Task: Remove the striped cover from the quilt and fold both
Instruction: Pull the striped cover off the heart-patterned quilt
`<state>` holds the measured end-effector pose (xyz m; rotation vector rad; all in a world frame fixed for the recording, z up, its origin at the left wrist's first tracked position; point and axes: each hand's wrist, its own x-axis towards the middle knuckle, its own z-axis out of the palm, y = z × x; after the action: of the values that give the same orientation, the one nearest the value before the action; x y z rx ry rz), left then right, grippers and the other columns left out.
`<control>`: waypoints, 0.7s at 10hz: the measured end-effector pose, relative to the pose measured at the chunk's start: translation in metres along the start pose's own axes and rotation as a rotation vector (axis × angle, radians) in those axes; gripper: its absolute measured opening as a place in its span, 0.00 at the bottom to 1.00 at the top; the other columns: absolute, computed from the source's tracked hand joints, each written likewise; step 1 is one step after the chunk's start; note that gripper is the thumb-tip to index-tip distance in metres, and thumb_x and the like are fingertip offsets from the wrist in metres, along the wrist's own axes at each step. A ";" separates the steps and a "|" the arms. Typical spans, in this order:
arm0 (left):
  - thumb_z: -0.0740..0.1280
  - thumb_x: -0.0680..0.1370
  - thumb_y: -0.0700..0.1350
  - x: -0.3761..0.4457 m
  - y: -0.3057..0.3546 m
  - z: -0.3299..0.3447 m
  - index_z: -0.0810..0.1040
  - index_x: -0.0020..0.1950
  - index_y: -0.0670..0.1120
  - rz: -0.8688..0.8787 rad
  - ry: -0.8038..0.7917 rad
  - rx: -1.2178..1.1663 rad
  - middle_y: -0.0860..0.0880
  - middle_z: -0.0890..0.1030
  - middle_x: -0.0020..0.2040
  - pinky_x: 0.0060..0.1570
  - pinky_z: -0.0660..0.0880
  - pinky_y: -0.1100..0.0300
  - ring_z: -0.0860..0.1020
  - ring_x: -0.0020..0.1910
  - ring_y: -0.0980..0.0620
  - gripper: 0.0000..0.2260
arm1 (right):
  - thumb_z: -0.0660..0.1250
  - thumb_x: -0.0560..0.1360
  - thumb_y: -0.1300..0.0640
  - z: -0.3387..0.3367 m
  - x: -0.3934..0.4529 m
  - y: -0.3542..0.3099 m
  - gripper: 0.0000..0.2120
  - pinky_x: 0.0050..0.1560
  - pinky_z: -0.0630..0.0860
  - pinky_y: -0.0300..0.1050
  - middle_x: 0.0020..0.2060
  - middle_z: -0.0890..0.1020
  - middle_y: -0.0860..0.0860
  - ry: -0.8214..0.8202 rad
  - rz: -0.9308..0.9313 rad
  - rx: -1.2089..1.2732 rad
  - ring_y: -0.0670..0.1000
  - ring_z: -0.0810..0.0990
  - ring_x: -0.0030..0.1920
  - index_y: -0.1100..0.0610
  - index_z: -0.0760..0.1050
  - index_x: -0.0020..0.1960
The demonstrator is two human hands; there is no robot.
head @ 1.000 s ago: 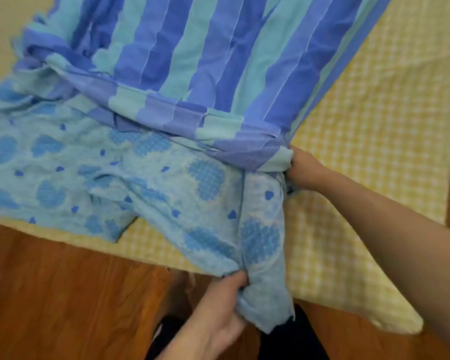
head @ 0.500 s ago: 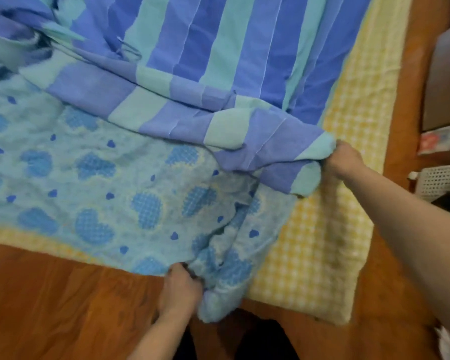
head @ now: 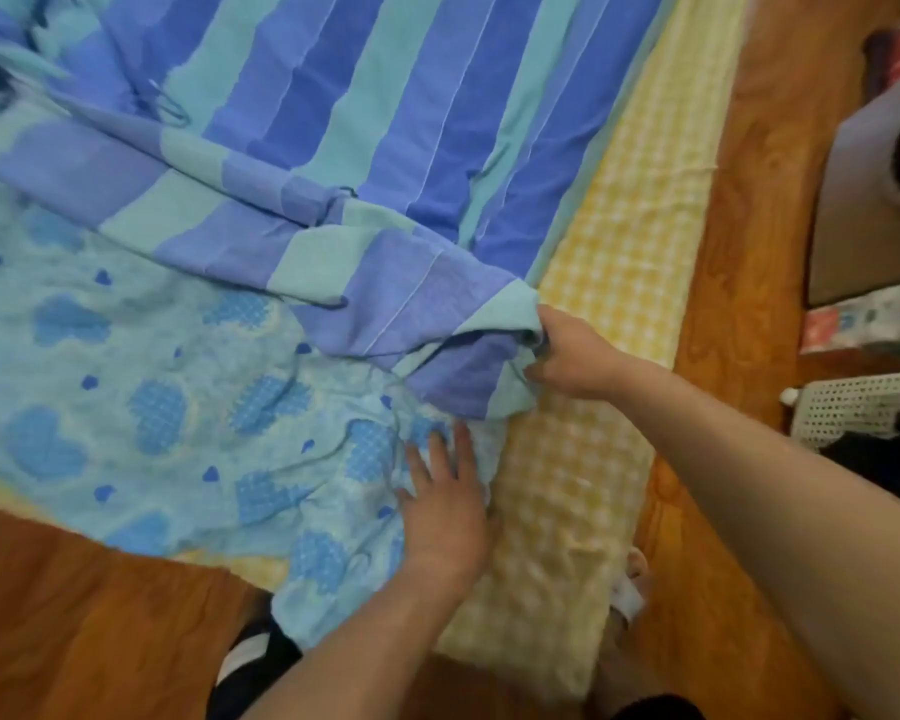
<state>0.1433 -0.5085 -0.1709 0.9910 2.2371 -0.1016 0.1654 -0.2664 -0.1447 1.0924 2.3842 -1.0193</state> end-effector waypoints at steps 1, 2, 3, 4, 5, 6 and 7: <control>0.60 0.78 0.54 0.004 0.013 0.011 0.42 0.82 0.46 -0.087 0.143 0.076 0.40 0.52 0.80 0.74 0.60 0.41 0.54 0.78 0.36 0.38 | 0.74 0.65 0.55 0.005 -0.005 0.026 0.33 0.58 0.75 0.48 0.60 0.79 0.52 -0.070 -0.100 0.047 0.57 0.78 0.58 0.51 0.69 0.68; 0.60 0.78 0.46 0.010 0.010 -0.013 0.59 0.78 0.46 -0.080 0.210 0.073 0.42 0.67 0.73 0.64 0.71 0.47 0.72 0.68 0.39 0.28 | 0.76 0.67 0.52 0.004 -0.006 0.037 0.33 0.62 0.73 0.53 0.61 0.79 0.53 -0.071 -0.209 0.045 0.56 0.78 0.60 0.53 0.69 0.69; 0.68 0.71 0.47 -0.007 -0.011 -0.065 0.80 0.53 0.50 -0.104 0.234 -0.556 0.48 0.84 0.48 0.44 0.77 0.53 0.82 0.45 0.48 0.12 | 0.73 0.73 0.52 -0.005 -0.007 0.027 0.18 0.55 0.72 0.45 0.50 0.79 0.50 0.019 -0.263 0.011 0.48 0.77 0.49 0.56 0.73 0.59; 0.71 0.68 0.46 -0.023 -0.041 -0.113 0.84 0.45 0.55 0.047 0.147 -1.229 0.53 0.85 0.42 0.39 0.75 0.64 0.80 0.39 0.59 0.08 | 0.67 0.76 0.57 -0.034 -0.003 0.014 0.05 0.37 0.69 0.32 0.37 0.76 0.47 0.295 -0.276 0.281 0.36 0.73 0.33 0.57 0.73 0.49; 0.63 0.81 0.37 -0.028 -0.059 -0.122 0.79 0.46 0.51 0.203 -0.126 -1.278 0.52 0.85 0.50 0.47 0.73 0.71 0.80 0.46 0.59 0.11 | 0.66 0.74 0.58 -0.052 0.008 -0.001 0.06 0.41 0.71 0.37 0.42 0.79 0.52 0.337 -0.268 0.332 0.45 0.75 0.40 0.54 0.73 0.50; 0.60 0.83 0.45 -0.018 -0.042 -0.083 0.73 0.65 0.43 -0.481 0.113 -0.339 0.45 0.79 0.62 0.58 0.73 0.56 0.78 0.59 0.46 0.12 | 0.63 0.75 0.64 -0.031 0.023 -0.004 0.08 0.40 0.70 0.44 0.44 0.79 0.57 0.173 -0.110 0.155 0.53 0.76 0.43 0.57 0.73 0.53; 0.64 0.74 0.44 -0.016 0.000 -0.014 0.71 0.62 0.49 -0.330 0.694 -0.079 0.43 0.73 0.59 0.49 0.69 0.47 0.72 0.54 0.40 0.16 | 0.63 0.72 0.64 -0.009 0.015 -0.008 0.18 0.45 0.72 0.43 0.51 0.81 0.53 0.134 -0.188 0.058 0.51 0.78 0.48 0.56 0.75 0.61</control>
<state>0.1426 -0.5140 -0.1504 0.6603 2.9981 0.2184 0.1496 -0.2553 -0.1431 0.9998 2.6204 -1.1153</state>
